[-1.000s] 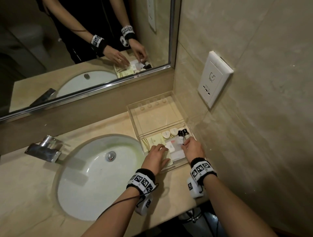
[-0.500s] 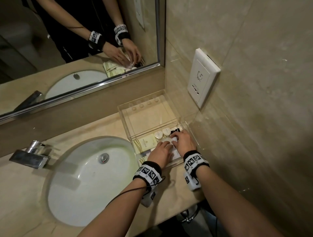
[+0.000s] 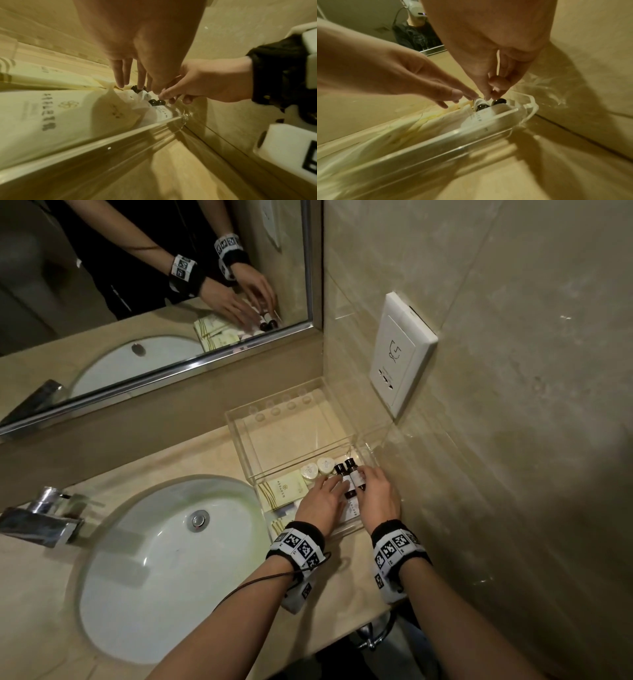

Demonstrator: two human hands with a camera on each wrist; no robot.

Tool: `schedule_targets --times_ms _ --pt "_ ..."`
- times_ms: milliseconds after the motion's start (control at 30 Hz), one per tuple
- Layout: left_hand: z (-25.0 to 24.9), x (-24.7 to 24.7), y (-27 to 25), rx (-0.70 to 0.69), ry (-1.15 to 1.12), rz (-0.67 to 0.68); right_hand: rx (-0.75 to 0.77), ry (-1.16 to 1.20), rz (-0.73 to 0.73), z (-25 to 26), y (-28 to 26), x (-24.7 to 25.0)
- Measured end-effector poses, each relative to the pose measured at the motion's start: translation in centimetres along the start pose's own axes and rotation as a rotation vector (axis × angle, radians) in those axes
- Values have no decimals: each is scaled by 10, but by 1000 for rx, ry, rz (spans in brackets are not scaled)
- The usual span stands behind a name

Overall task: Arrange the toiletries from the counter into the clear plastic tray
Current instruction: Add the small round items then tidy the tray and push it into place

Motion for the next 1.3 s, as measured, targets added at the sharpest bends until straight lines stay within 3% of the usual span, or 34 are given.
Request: schedule_targets --times_ms 400,633,733,867,1100,1300 --pt "-1 -8 -1 11 32 45 111 -201 156 8 2 -2" --pt "0 -10 -1 30 -9 72 68 -200 198 10 1 1" --pt "5 -1 -1 48 -39 -1 61 -146 150 15 6 3" --pt "27 15 -1 178 -8 -149 104 17 107 33 22 -4" --pt "47 15 -5 209 105 54 96 55 206 59 41 -29" --pt "54 10 -5 182 138 60 107 113 144 56 44 -31"
Point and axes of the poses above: each hand's wrist, its own y-axis towards the middle knuckle, its own x-axis out of the back of the hand, z = x × y, the point moved 2 cm from there along y, towards the middle knuckle, and after that the axes turned 14 degrees about -z, right-handed, at the moved point
